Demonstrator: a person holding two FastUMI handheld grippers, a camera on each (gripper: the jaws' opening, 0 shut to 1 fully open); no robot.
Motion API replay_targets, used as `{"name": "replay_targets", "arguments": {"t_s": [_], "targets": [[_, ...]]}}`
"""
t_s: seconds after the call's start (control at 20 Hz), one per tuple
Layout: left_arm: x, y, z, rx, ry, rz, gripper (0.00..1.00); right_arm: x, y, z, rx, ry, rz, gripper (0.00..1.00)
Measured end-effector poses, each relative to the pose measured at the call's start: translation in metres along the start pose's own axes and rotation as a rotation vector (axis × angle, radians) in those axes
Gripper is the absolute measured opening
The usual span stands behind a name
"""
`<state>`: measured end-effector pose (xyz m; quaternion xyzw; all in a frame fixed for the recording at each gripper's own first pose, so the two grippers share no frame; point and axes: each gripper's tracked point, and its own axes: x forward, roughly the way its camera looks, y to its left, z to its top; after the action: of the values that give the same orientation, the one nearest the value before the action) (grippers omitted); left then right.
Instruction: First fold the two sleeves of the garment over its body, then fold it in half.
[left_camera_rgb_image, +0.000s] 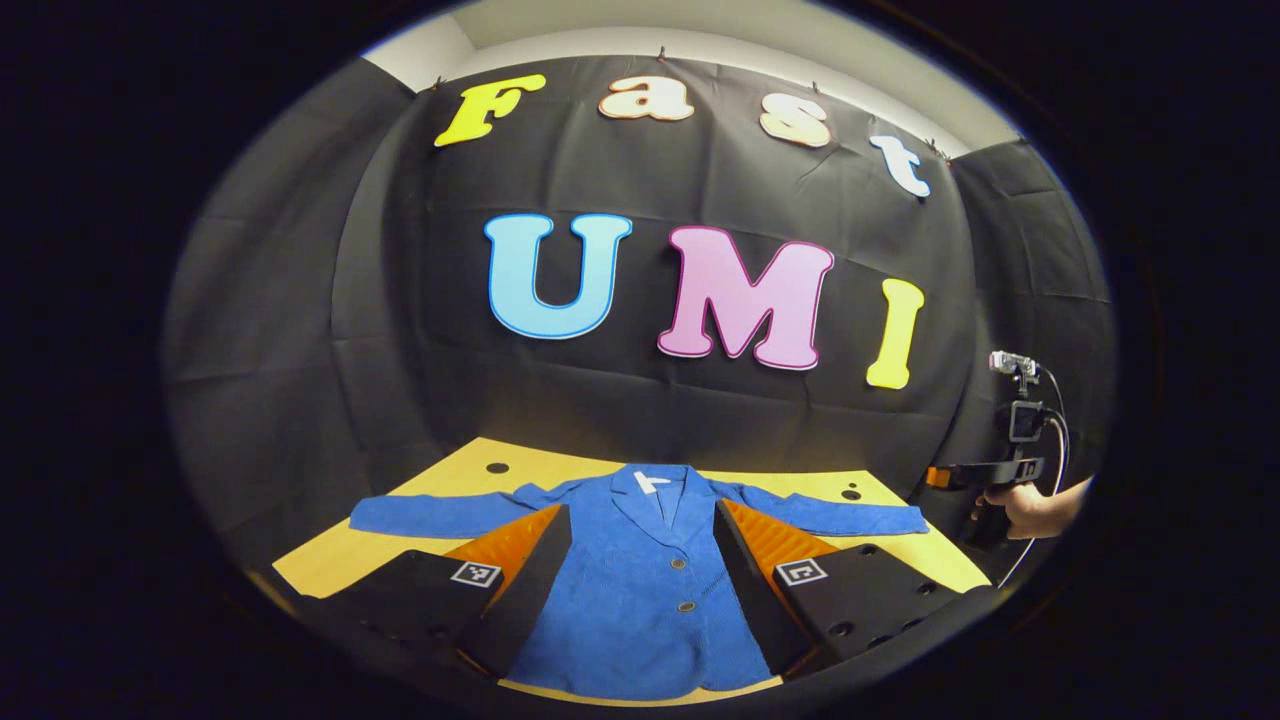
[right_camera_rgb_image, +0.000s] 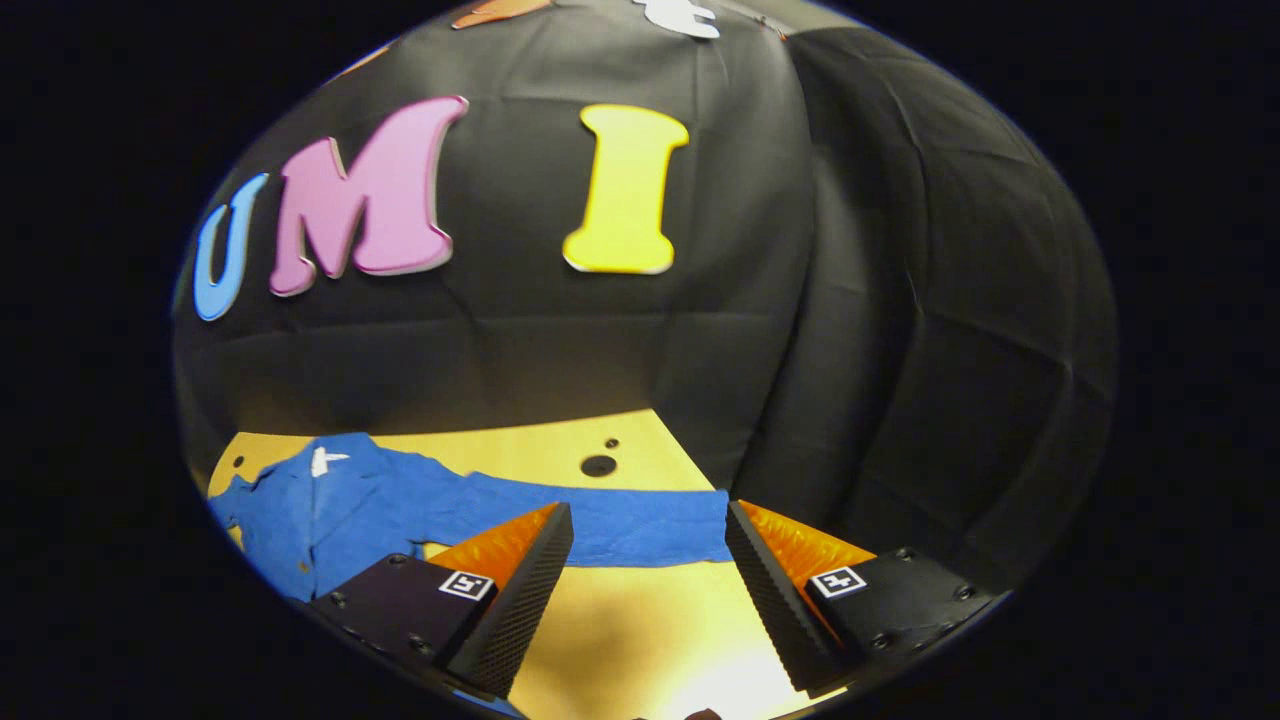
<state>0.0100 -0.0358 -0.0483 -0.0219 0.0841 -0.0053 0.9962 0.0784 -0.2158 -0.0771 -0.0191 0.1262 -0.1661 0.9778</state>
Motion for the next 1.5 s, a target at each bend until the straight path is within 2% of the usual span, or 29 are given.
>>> {"name": "replay_targets", "arguments": {"t_s": [0.25,0.5,0.6,0.75,0.95,1.2,1.35,1.5], "targets": [[0.01,-0.03,-0.016,0.049,0.07,-0.021,0.82,0.082,-0.049,-0.069,-0.035,0.287,-0.067,0.99],[0.018,-0.058,-0.029,0.115,0.107,-0.073,0.82,0.119,-0.066,-0.103,0.097,0.421,-0.074,0.98],[0.021,-0.07,-0.036,0.11,0.133,-0.097,0.82,0.128,-0.074,-0.115,0.091,0.445,-0.103,0.98],[0.026,-0.083,-0.034,0.116,0.14,-0.123,0.82,0.133,-0.066,-0.124,0.115,0.481,-0.082,0.98],[0.03,-0.089,-0.031,0.133,0.132,-0.137,0.82,0.136,-0.069,-0.123,0.142,0.453,-0.087,0.94],[0.03,-0.093,-0.042,0.119,0.156,-0.139,0.82,0.143,-0.041,-0.123,0.169,0.453,-0.028,0.1],[0.027,-0.092,-0.05,0.103,0.173,-0.129,0.82,0.141,-0.023,-0.118,0.14,0.437,0.035,0.05],[0.024,-0.088,-0.054,0.081,0.178,-0.118,0.82,0.128,-0.002,-0.085,0.122,0.351,0.101,0.05]]}}
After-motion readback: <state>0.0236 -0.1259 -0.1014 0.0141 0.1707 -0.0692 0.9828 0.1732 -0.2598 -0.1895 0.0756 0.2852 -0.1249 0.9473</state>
